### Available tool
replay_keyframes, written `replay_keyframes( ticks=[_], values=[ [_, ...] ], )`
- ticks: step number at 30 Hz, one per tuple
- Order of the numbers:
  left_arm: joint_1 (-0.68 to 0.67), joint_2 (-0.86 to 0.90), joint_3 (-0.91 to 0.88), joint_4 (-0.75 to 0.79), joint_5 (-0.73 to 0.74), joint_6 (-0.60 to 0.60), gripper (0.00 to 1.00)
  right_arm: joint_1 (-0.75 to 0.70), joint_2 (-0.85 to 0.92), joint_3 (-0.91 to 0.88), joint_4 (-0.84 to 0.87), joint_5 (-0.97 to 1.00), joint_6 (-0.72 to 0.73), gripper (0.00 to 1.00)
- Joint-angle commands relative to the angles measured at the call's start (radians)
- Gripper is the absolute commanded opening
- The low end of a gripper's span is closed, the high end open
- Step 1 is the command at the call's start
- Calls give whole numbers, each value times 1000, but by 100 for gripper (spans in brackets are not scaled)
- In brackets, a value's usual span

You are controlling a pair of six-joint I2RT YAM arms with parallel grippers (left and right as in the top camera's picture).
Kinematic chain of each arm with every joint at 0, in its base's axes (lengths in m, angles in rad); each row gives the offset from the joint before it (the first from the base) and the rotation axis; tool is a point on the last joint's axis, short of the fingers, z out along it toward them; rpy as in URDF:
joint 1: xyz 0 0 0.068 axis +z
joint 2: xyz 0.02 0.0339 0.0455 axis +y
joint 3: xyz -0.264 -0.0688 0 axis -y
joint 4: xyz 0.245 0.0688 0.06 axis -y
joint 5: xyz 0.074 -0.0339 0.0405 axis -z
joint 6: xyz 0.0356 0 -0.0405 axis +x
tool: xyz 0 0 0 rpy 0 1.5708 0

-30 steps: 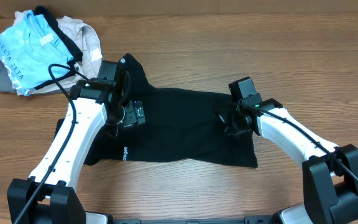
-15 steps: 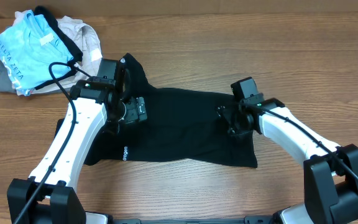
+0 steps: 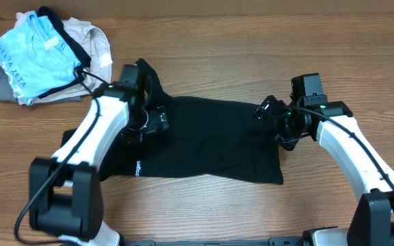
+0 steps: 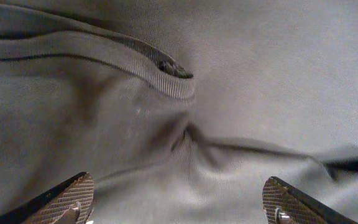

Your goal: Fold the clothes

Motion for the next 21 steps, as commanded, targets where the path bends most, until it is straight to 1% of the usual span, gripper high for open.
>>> replay_keyframes(
  ticks=[1, 7, 14, 17, 19, 21],
  values=[
    [-37, 39, 21, 13, -85, -79, 90, -1, -7, 19, 10, -1, -35, 100],
    [-93, 80, 57, 51, -187, -105, 91, -1, -7, 19, 18, -1, -35, 100],
    [-103, 132, 57, 83, -286, -143, 89, -2, -7, 19, 17, -1, -35, 100],
    [-101, 140, 57, 98, -305, -145, 83, -2, -7, 19, 20, -1, -35, 100],
    [-102, 145, 57, 107, -304, -145, 76, -2, -7, 19, 21, -1, -35, 100],
    [-102, 151, 57, 113, -305, -145, 74, -1, -7, 19, 21, -1, -35, 100]
  ],
)
